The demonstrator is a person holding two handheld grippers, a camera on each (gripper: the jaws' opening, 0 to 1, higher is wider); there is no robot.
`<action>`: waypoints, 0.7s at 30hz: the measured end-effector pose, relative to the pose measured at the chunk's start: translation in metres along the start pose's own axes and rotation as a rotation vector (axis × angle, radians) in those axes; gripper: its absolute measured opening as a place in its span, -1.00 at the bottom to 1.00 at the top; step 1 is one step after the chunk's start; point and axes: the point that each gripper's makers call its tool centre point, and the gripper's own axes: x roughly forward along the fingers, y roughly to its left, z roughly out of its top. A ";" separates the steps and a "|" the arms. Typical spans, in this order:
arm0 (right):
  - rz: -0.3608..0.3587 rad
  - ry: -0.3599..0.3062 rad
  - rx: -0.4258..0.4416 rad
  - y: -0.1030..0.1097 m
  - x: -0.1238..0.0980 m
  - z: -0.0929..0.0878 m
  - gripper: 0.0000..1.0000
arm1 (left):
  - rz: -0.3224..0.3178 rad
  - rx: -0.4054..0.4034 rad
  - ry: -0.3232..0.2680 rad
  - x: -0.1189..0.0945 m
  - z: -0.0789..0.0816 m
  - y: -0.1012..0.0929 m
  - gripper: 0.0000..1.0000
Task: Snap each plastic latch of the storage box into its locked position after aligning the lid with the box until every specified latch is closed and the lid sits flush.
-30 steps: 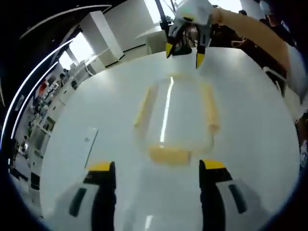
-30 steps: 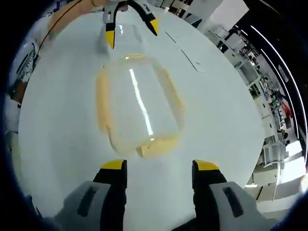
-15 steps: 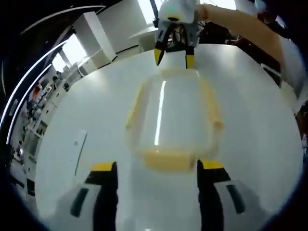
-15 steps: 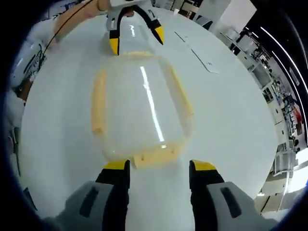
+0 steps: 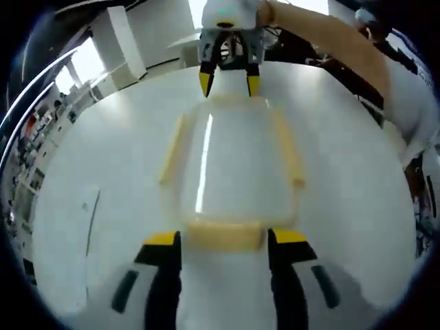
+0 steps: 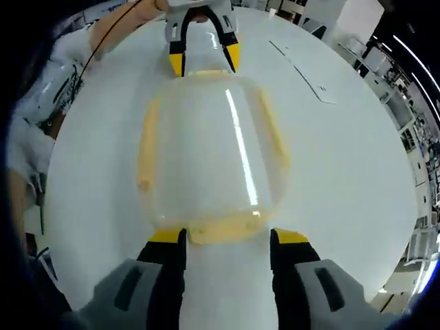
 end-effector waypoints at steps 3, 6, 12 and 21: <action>0.047 0.029 -0.009 0.004 0.004 0.000 -0.07 | -0.047 -0.012 0.004 0.002 -0.001 -0.003 -0.07; 0.077 0.067 -0.024 0.003 0.007 0.001 -0.07 | -0.071 -0.022 0.017 0.003 -0.001 -0.003 -0.10; 0.094 0.122 -0.060 0.004 0.011 0.002 -0.05 | -0.097 0.000 0.038 0.005 -0.002 -0.005 -0.08; 0.100 0.093 -0.064 0.008 0.012 0.001 -0.17 | -0.106 0.009 0.034 0.004 -0.002 -0.009 -0.15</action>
